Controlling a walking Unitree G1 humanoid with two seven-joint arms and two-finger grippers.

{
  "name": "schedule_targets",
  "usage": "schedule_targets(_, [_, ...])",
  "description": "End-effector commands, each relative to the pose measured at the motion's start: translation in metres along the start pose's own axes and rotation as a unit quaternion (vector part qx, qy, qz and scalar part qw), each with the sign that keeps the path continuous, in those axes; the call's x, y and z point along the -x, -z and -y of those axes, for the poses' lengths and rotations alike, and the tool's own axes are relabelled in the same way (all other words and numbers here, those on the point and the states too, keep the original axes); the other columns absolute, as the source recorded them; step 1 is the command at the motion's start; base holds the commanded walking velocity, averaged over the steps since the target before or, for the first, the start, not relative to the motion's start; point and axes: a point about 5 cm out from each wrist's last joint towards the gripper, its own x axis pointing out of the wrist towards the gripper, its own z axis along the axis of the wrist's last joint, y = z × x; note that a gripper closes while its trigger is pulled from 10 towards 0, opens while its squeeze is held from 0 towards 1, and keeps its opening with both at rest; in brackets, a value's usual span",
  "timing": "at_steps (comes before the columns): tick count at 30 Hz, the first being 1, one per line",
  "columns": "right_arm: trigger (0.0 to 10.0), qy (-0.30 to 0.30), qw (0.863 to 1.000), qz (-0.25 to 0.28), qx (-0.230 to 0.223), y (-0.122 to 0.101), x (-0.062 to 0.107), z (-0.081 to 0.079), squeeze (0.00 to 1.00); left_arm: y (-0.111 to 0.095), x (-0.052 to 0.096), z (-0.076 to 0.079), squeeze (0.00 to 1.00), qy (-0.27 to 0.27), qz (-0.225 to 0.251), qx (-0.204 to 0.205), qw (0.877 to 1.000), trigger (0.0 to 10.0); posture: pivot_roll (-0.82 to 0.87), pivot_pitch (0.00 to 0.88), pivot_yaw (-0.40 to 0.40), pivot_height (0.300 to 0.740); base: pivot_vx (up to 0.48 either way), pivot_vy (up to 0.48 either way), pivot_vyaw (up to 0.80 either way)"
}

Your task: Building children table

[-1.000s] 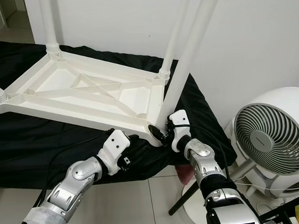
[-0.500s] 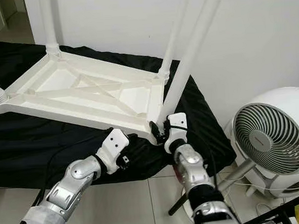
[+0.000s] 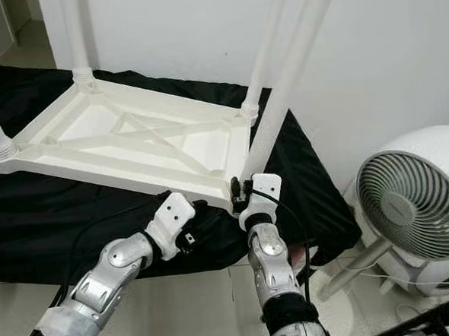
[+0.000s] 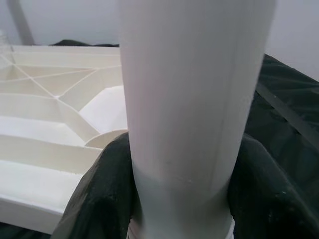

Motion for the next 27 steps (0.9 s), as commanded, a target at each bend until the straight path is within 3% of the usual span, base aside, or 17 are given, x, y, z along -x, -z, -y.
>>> schedule_targets(1, [10.0,0.042,0.998,-0.036,-0.001,0.014,0.011,0.015,0.0,-0.002,-0.006,0.011,0.0,0.086,0.003,-0.008,0.996,10.0,0.01,0.0,-0.074,0.74,0.0,0.0,0.0])
schedule_targets(2, [10.0,0.042,0.998,-0.036,-0.001,0.014,0.011,0.015,0.0,-0.002,-0.006,0.011,0.0,0.086,0.003,-0.008,0.996,10.0,0.01,0.0,-0.074,0.74,0.0,0.0,0.0])
schedule_targets(3, [10.0,0.047,0.998,-0.037,-0.001,0.015,0.014,0.015,0.58,-0.002,-0.008,0.011,0.0,0.094,0.002,-0.01,0.996,10.0,0.0,0.0,-0.064,0.74,0.0,0.0,0.0])
schedule_targets(4, [10.0,0.047,0.998,-0.037,-0.001,0.015,0.014,0.015,0.58,-0.002,-0.008,0.011,0.0,0.094,0.002,-0.01,0.996,10.0,0.0,0.0,-0.064,0.74,0.0,0.0,0.0])
schedule_targets(5, [10.0,0.048,0.998,-0.033,-0.004,0.014,0.015,0.015,1.0,-0.002,-0.008,0.011,0.0,0.097,0.002,-0.011,0.995,10.0,-0.01,0.0,-0.053,0.74,0.0,0.0,0.0])
schedule_targets(9, [10.0,0.022,1.0,-0.018,-0.006,0.01,0.018,0.012,1.0,-0.004,-0.01,0.01,0.0,0.1,0.003,-0.012,0.995,10.0,-0.01,0.0,-0.049,0.74,0.0,0.0,0.0])
schedule_targets(10, [10.0,0.002,1.0,-0.008,0.002,0.005,0.018,0.012,0.0,-0.004,-0.01,0.009,0.0,0.1,0.003,-0.012,0.995,10.0,-0.01,0.0,-0.058,0.74,0.0,0.0,0.0])
schedule_targets(16, [10.0,-0.045,0.999,0.0,0.008,-0.004,0.013,0.02,0.0,-0.002,-0.008,0.008,0.0,0.093,0.002,-0.008,0.996,10.0,0.0,0.0,-0.066,0.74,0.0,0.0,0.0])
schedule_targets(22, [10.0,-0.139,0.988,-0.007,0.062,-0.014,0.001,0.038,0.0,-0.001,-0.006,0.005,0.0,0.079,0.001,-0.003,0.997,10.0,0.01,0.0,-0.075,0.74,0.0,0.0,0.0])
schedule_targets(26, [10.0,-0.165,0.983,-0.016,0.073,-0.015,-0.002,0.04,0.0,-0.001,-0.006,0.005,0.0,0.078,0.001,-0.004,0.997,10.0,0.01,0.0,-0.075,0.74,0.0,0.0,0.0])
schedule_targets(27, [10.0,-0.183,0.978,-0.021,0.095,-0.015,-0.008,0.038,0.0,-0.001,-0.006,0.004,0.0,0.078,0.001,-0.004,0.997,10.0,0.02,0.0,-0.072,0.74,0.0,0.0,0.0])
